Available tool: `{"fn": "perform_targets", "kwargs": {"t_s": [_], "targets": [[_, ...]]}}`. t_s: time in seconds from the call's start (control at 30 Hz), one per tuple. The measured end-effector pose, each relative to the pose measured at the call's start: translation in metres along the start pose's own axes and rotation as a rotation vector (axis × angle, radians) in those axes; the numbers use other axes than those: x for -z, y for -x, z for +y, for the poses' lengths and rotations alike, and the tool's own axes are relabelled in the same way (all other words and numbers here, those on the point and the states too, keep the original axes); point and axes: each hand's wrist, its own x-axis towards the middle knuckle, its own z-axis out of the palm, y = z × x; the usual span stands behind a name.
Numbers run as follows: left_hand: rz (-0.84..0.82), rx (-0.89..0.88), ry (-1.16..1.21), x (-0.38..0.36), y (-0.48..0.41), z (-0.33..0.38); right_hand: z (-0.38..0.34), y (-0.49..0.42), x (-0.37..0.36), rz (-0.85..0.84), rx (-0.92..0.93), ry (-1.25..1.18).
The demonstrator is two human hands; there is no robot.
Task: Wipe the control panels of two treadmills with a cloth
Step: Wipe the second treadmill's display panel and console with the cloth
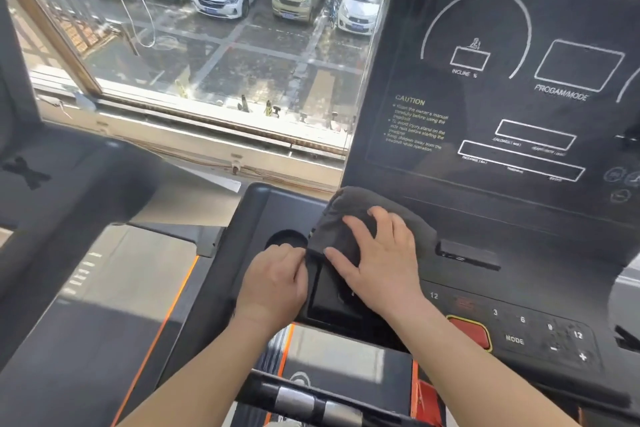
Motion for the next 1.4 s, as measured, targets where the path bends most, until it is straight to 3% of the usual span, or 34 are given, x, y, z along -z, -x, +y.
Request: {"fn": "perform_targets", "kwargs": {"t_s": [0.23,0.5,0.67,0.8,0.9,1.2,1.3,1.4], "targets": [[0.004,-0.084,0.016,-0.006,0.0,-0.006,0.002,0.038,-0.012,0.006,-0.002,0.02],[0.083,-0.127,0.011,-0.01,0.001,-0.011,0.023,0.075,-0.024,0.111,0.273,0.079],[0.075,-0.122,0.036,-0.009,0.0,-0.011,0.016,0.026,-0.024,0.159,0.143,0.149],[0.099,-0.12,0.051,-0.01,0.001,-0.011,-0.005,-0.004,-0.021,0.201,-0.029,0.052],[0.105,-0.112,0.046,-0.011,0.001,-0.01,-0.012,0.006,-0.026,0.239,0.021,0.053],[0.038,-0.116,0.044,-0.009,0.002,-0.008,0.035,0.078,-0.016,0.061,0.253,0.119],[0.004,-0.054,0.04,-0.007,-0.002,-0.003,0.073,0.087,-0.003,0.026,0.171,0.159],[-0.018,0.098,0.092,-0.005,-0.008,0.012,0.083,0.085,-0.001,0.088,-0.069,0.147]]}}
